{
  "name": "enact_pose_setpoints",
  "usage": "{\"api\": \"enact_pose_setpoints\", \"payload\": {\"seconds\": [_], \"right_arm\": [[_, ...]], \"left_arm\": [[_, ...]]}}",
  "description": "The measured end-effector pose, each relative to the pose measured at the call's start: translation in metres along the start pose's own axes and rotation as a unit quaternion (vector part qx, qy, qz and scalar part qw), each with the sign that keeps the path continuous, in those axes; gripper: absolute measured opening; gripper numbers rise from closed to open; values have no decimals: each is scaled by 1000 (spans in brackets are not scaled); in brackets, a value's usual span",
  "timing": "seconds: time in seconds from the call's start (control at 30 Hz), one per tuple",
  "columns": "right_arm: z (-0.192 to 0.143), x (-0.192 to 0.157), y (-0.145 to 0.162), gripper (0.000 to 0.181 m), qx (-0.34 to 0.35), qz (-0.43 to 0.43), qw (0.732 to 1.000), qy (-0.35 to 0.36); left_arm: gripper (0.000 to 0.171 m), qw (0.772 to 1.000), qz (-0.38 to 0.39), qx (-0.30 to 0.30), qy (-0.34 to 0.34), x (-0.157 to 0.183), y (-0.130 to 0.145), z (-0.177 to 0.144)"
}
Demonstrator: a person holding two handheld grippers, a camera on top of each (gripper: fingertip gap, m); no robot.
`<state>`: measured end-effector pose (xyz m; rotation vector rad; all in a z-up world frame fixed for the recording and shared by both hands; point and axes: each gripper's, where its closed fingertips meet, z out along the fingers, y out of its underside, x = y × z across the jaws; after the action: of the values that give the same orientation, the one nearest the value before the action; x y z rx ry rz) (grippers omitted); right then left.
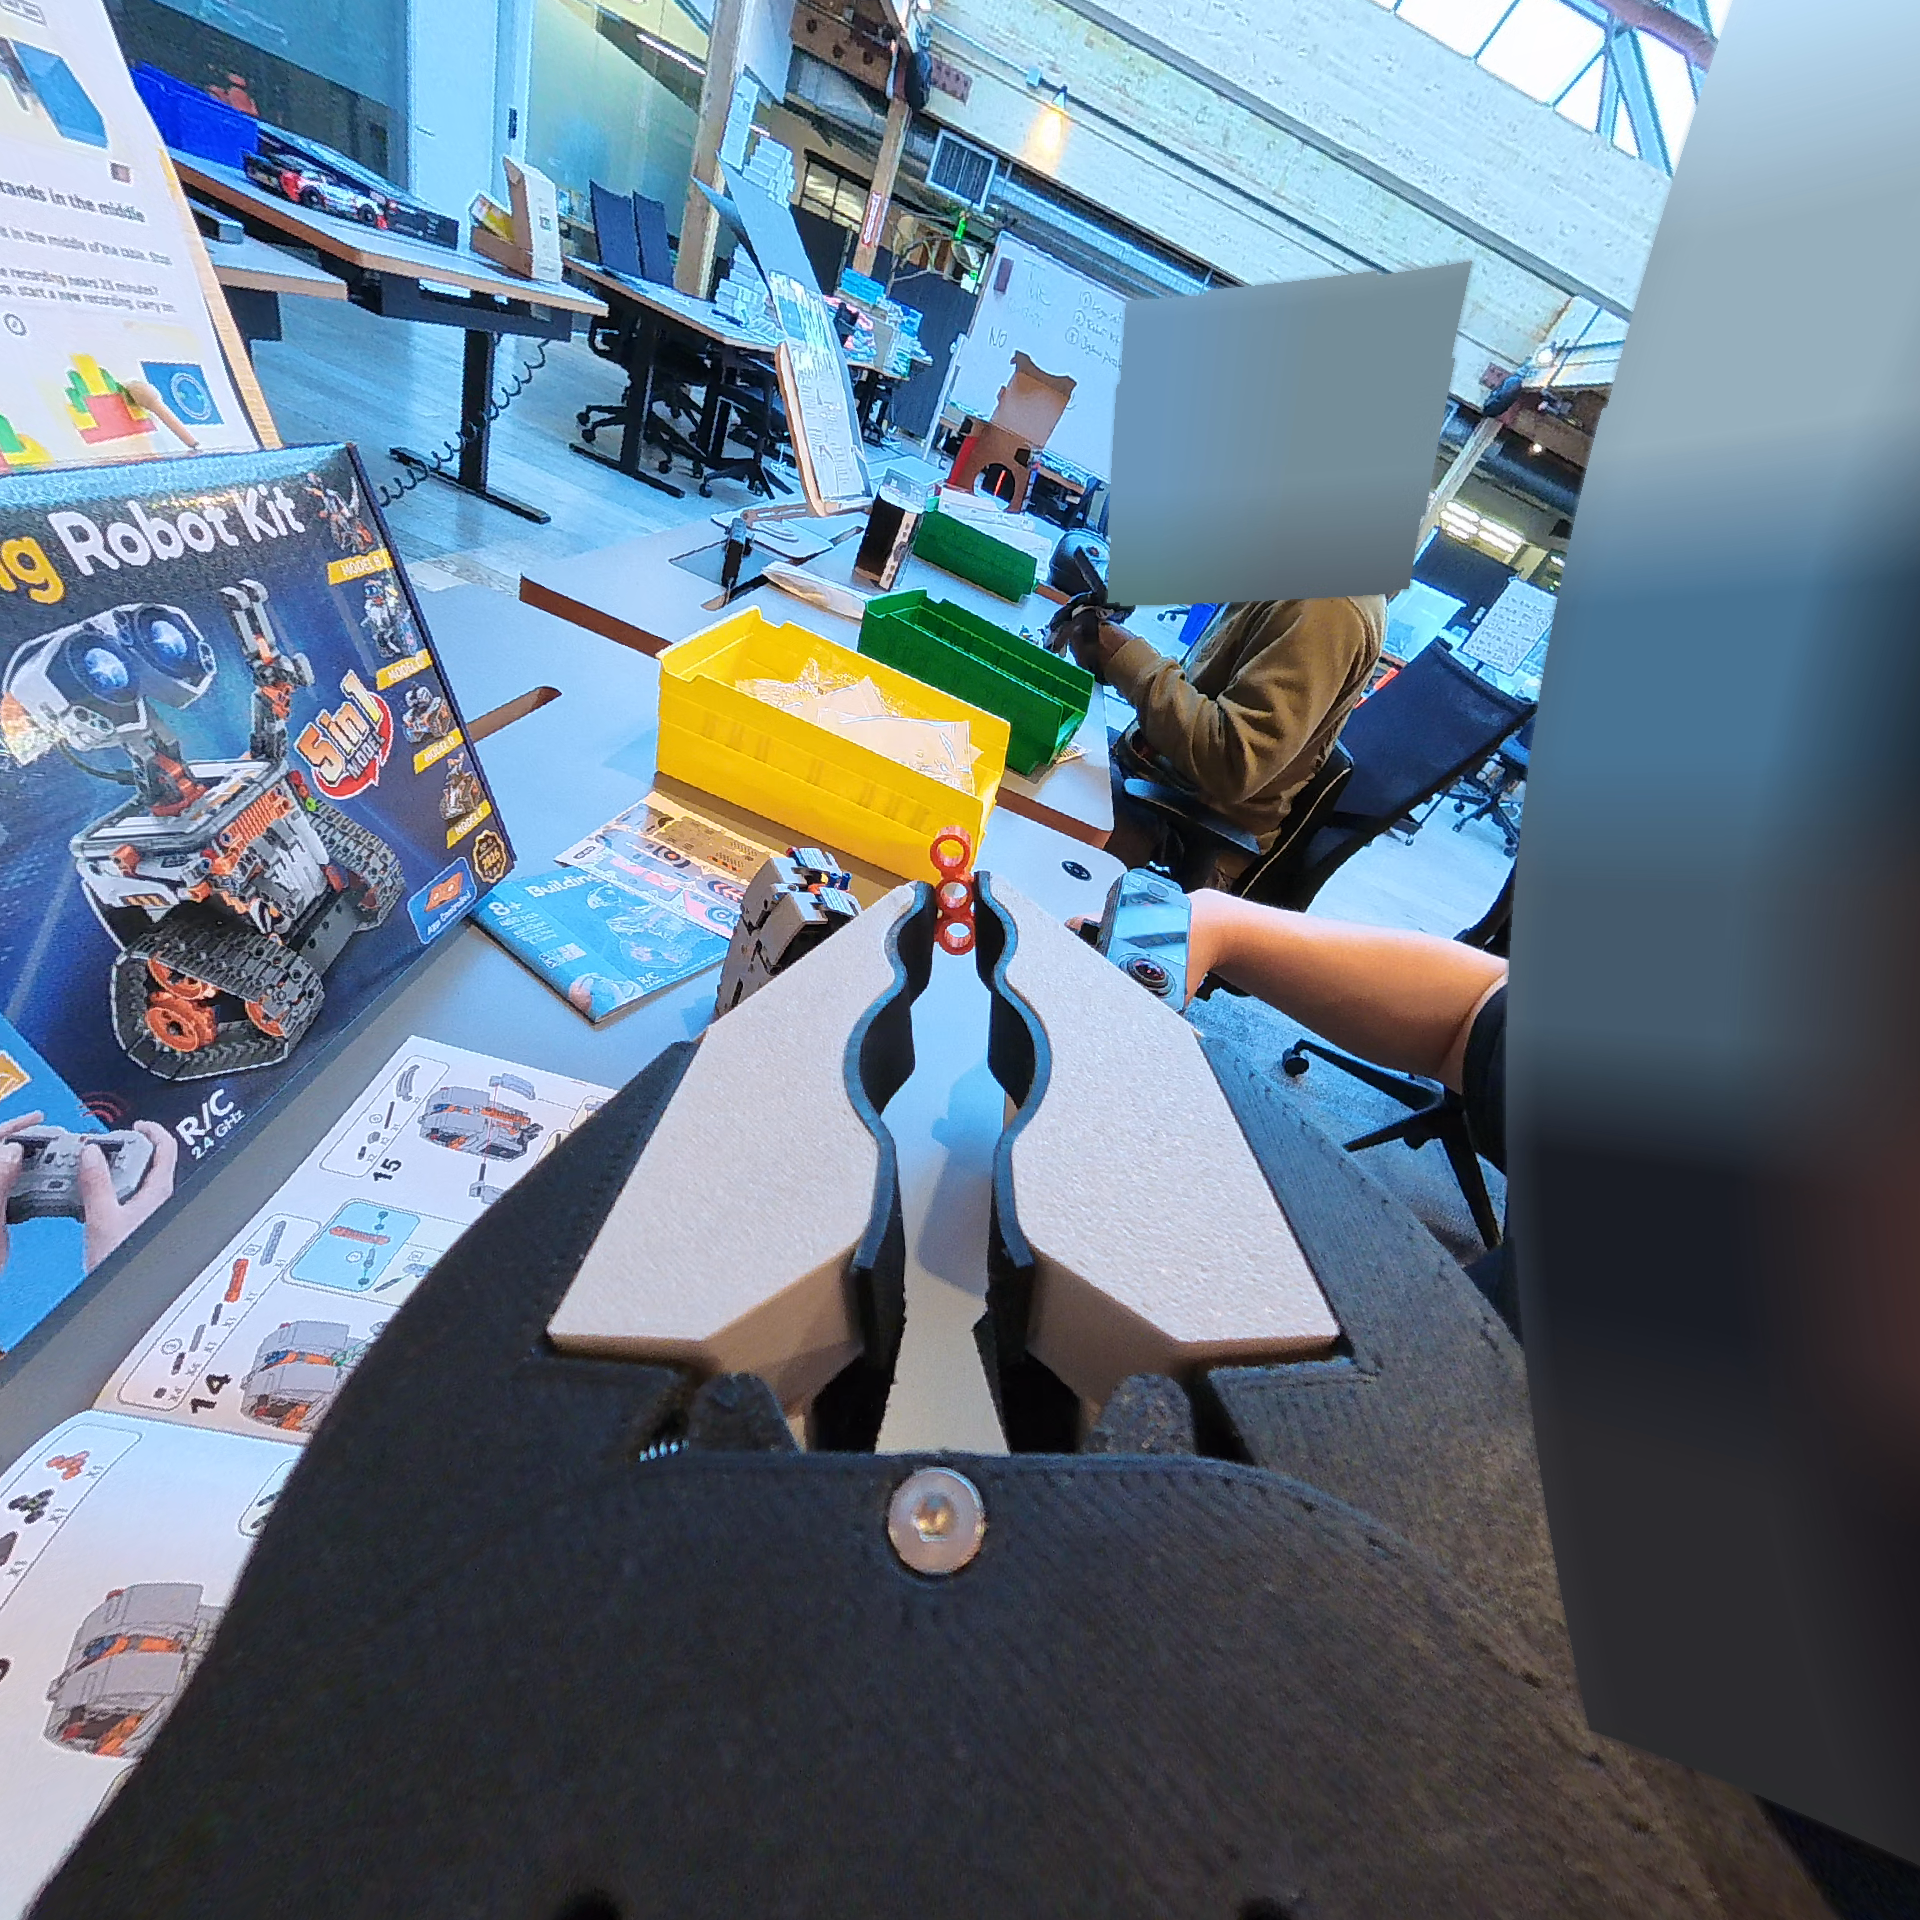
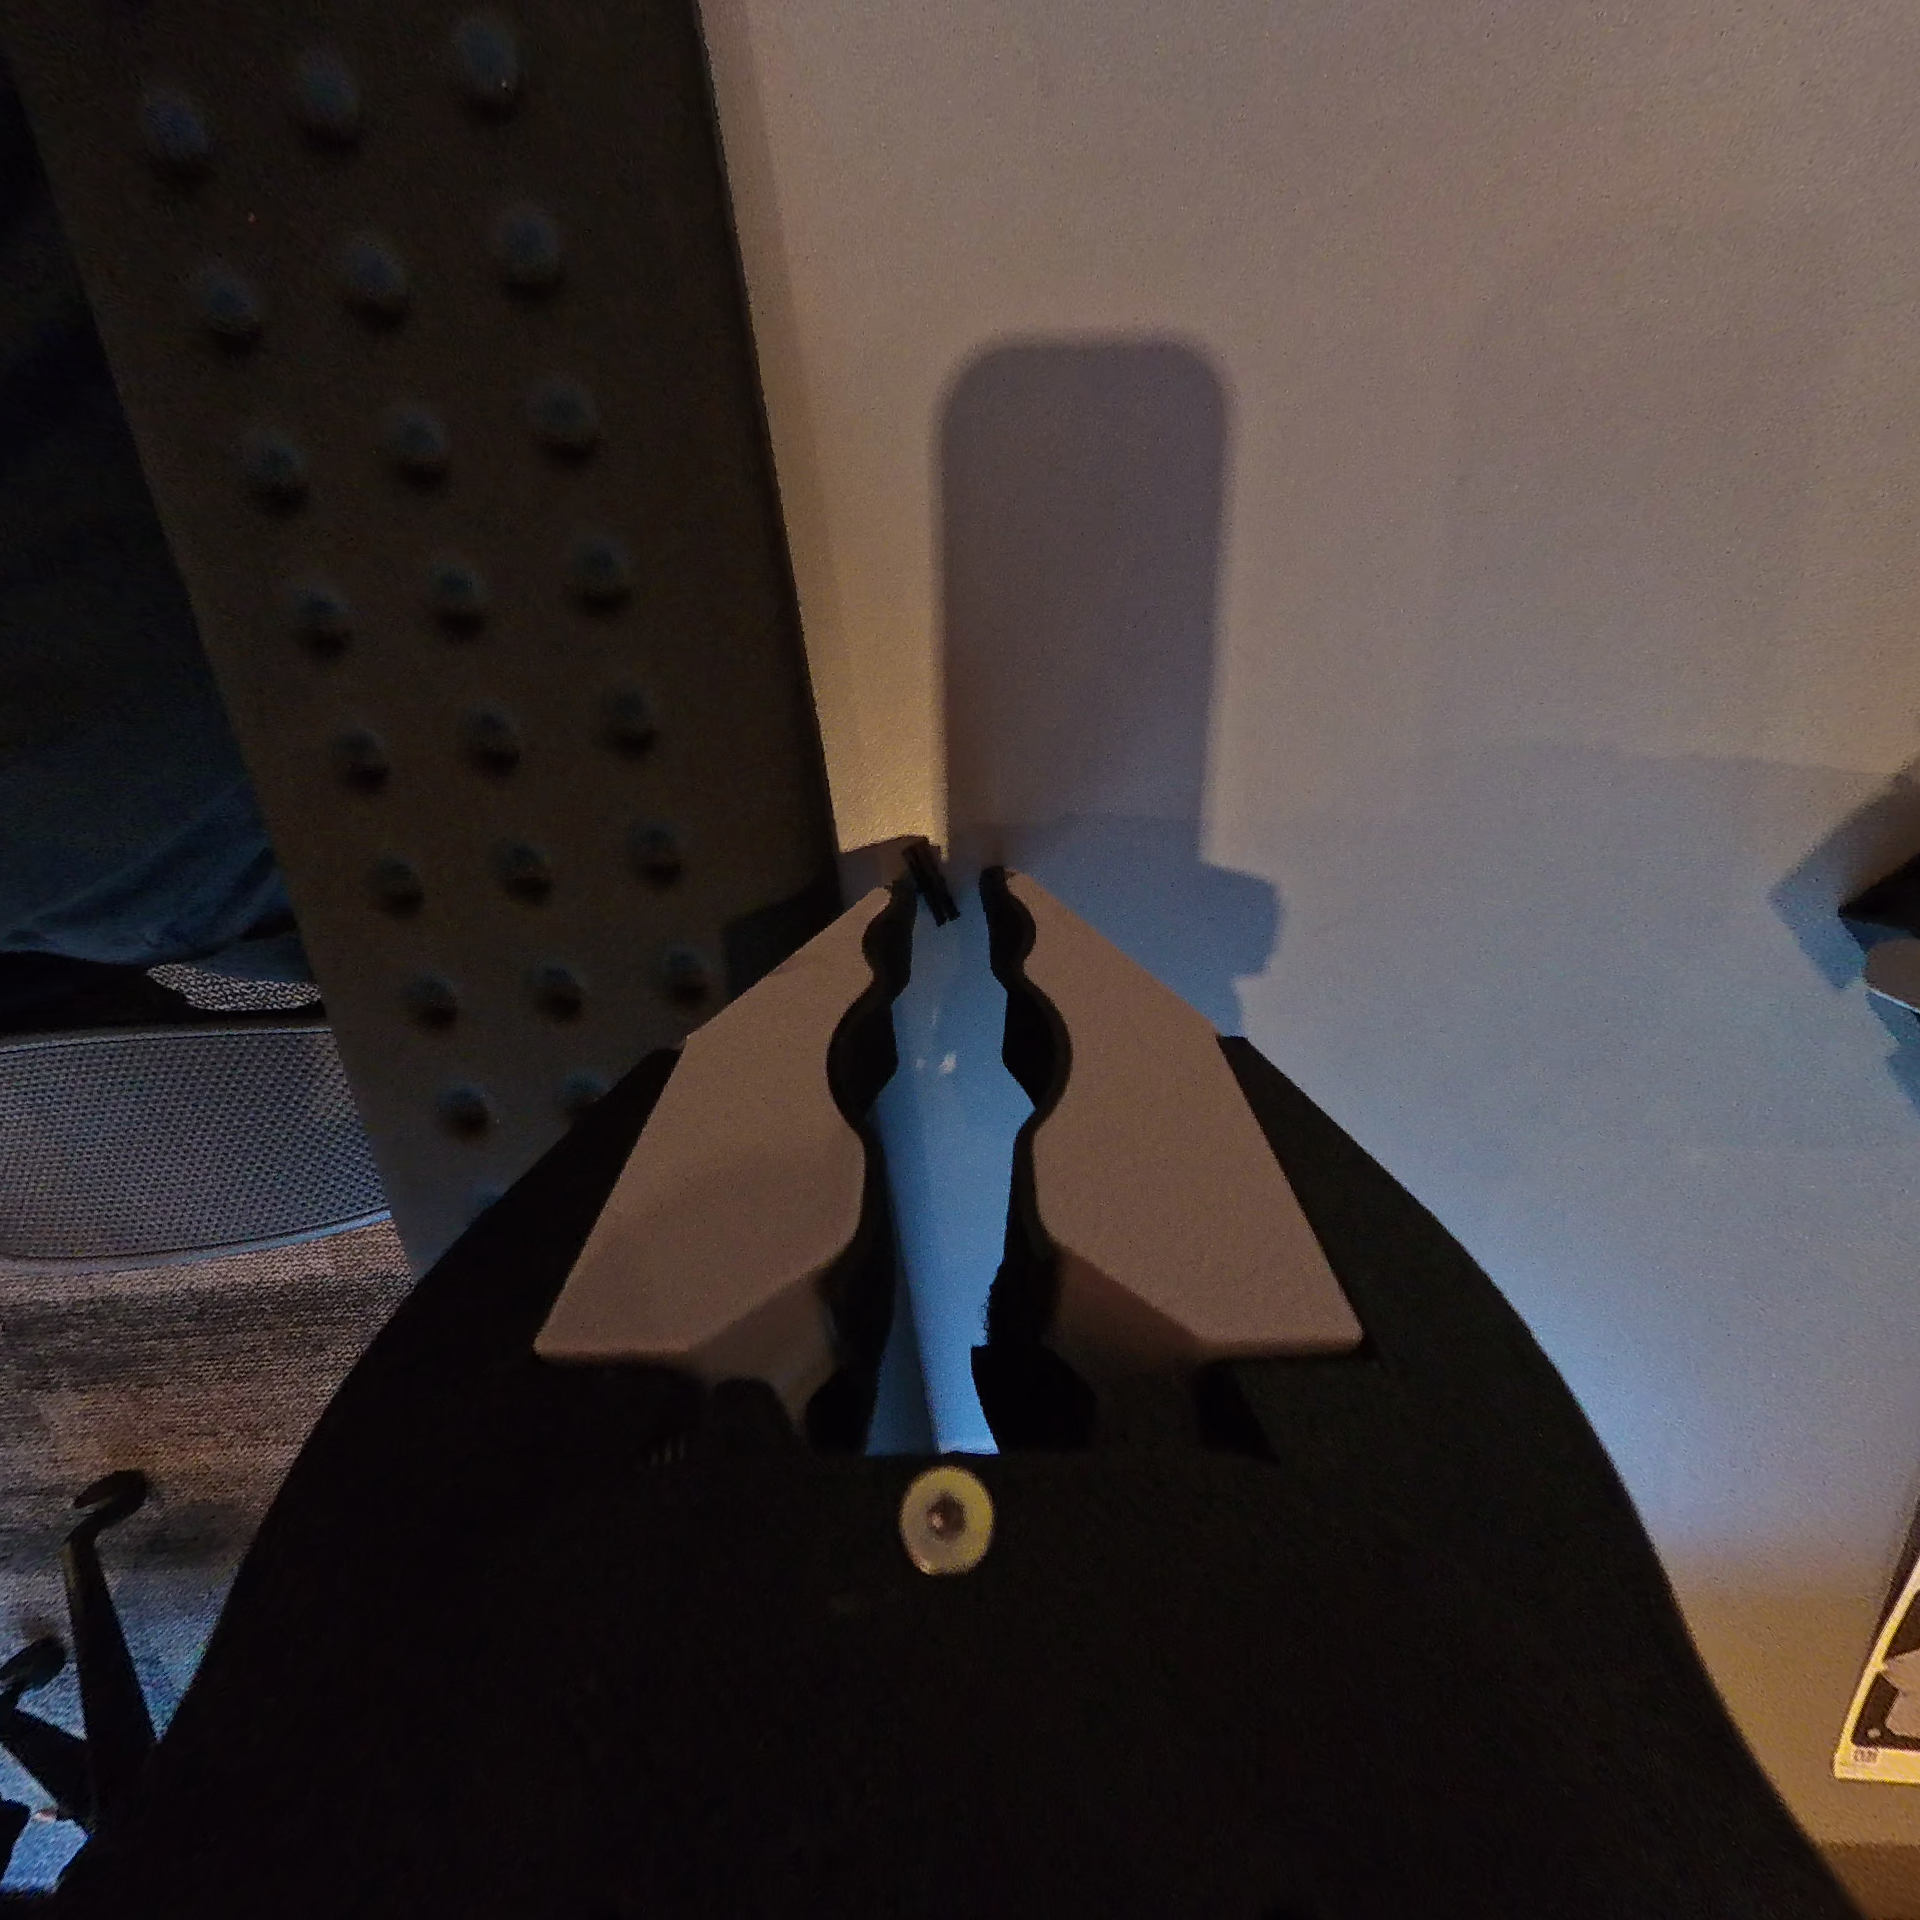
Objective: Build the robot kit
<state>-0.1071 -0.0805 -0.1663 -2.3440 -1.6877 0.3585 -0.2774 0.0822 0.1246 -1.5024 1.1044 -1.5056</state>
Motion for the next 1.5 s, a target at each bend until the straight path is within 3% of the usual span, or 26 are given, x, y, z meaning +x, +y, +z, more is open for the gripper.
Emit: {"api": "enact_pose_setpoints", "payload": {"seconds": [0.2, 0.6, 0.8, 1.0, 1.27, 1.5], "right_arm": [[-1, 3, 3, 11, -5, -2, 1000, 2], [-1, 2, 3, 15, -57, -105, 993, 22], [-7, 6, 2, 15, -117, -249, 960, 54], [-11, 2, -6, 15, -126, -342, 930, 46], [0, -1, 3, 15, -165, -368, 915, 13], [1, -3, 6, 0, -177, -350, 920, -3]], "left_arm": [[3, 1000, 0, -1, 1, 0, 0, 0], [4, 1000, -2, -6, 3, 0, 2, 2], [4, 1000, -3, -14, 1, -1, 6, 7], [3, 1000, 0, -23, -6, -3, 9, 11], [3, 1000, -1, -25, -10, -5, 10, 11], [3, 1000, -3, -23, -11, -6, 9, 9]]}}
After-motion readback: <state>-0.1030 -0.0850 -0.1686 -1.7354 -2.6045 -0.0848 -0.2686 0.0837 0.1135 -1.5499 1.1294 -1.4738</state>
